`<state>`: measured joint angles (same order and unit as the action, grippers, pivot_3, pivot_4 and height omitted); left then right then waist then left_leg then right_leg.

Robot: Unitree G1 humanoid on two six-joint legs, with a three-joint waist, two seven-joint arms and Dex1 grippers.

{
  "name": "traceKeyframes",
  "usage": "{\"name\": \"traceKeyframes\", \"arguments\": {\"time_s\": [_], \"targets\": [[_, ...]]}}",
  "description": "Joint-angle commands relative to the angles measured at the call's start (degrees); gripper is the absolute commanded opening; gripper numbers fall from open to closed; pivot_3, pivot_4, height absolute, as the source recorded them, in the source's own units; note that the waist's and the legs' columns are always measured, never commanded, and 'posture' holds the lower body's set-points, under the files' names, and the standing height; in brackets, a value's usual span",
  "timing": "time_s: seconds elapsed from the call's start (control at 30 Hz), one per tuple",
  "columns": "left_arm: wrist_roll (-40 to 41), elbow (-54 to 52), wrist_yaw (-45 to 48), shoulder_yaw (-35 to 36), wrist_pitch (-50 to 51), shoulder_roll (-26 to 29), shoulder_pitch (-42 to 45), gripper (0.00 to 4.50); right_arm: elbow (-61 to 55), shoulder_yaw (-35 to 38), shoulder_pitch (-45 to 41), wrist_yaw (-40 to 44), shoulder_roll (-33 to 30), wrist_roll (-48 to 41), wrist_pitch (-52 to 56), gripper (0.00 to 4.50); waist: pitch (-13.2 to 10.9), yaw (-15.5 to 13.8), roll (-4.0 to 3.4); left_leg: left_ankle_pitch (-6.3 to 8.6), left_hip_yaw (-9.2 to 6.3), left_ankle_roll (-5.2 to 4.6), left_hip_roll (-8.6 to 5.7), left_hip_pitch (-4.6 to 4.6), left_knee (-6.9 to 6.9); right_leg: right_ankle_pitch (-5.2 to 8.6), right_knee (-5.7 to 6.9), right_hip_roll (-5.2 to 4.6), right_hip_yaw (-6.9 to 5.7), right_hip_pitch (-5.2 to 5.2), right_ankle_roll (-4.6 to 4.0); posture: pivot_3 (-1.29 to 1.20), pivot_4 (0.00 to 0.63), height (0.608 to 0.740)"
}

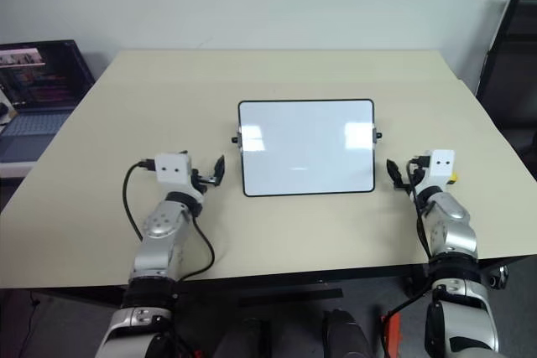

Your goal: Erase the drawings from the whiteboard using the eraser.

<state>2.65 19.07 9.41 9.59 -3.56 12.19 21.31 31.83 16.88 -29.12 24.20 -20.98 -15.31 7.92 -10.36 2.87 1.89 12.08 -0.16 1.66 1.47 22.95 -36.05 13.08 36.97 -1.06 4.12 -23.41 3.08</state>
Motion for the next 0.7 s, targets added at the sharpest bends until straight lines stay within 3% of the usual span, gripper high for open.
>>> {"name": "traceKeyframes", "arguments": {"time_s": [0.03, 0.37, 0.7], "targets": [[0.08, 1.12, -0.68, -0.49, -2.40, -0.61, 0.14, 4.50, -4.44, 0.51, 0.91, -1.46, 1.14, -1.06, -0.87, 4.48, 0.01, 0.06, 0.00, 0.00, 0.00, 0.00, 0.00, 0.00, 0.00, 0.00, 0.00, 0.00, 0.00, 0.00, 0.00, 0.00, 0.150, 0.740], [1.00, 5.73, -0.14, 0.76, -3.22, 1.53, 1.10, 4.50, -7.23, -0.84, 1.34, -3.64, 5.29, -0.94, -0.88, 4.48, 0.01, 0.17, -0.01, 0.00, -0.01, 0.00, 0.02, -0.03, 0.01, 0.01, 0.01, 0.02, -0.01, 0.00, 0.01, 0.00, 0.150, 0.740], [2.43, 4.42, 0.31, 0.26, -3.13, 1.54, 0.17, 4.50, -5.31, -1.01, 1.15, -5.34, 5.27, -0.11, -1.50, 4.48, 0.01, 0.13, -0.01, 0.00, -0.01, 0.00, 0.01, -0.02, 0.02, 0.01, 0.01, 0.01, -0.02, 0.00, 0.01, 0.00, 0.150, 0.740]]}}
